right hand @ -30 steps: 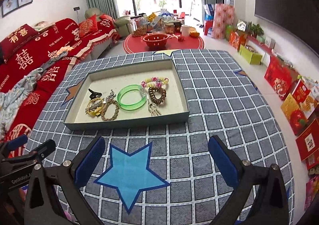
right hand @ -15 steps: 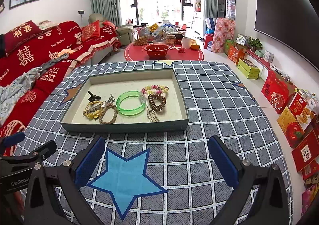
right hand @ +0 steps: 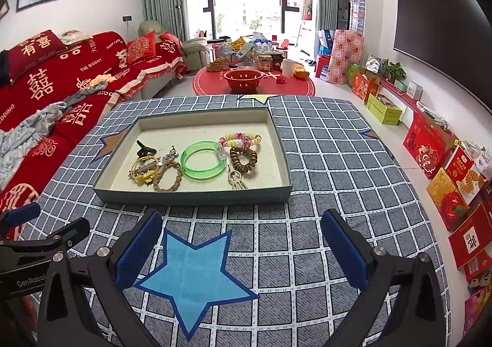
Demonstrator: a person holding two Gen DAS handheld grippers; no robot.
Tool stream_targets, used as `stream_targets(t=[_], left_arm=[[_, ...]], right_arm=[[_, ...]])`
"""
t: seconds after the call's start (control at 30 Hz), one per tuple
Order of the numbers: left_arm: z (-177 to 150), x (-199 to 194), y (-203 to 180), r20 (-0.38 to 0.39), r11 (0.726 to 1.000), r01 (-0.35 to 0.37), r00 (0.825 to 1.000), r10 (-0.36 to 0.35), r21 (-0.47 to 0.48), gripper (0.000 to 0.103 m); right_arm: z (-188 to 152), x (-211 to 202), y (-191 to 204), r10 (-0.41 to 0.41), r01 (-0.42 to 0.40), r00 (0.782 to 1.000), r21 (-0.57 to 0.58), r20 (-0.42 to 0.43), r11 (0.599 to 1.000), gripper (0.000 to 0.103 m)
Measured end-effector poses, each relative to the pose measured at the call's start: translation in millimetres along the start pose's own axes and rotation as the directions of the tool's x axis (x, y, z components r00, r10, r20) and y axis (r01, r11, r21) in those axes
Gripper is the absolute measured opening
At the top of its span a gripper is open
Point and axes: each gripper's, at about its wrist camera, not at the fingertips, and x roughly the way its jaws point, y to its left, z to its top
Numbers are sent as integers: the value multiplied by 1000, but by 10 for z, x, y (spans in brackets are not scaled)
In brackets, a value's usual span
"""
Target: Organize jewelry
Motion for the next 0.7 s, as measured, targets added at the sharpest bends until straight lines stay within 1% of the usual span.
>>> stream_targets(t=[0.7], left_arm=[[-15, 45, -8, -12, 1000, 10, 1000, -10, 2, 103]], right_arm=[[6, 4, -3, -2, 2, 1000, -2, -3, 1000, 103]])
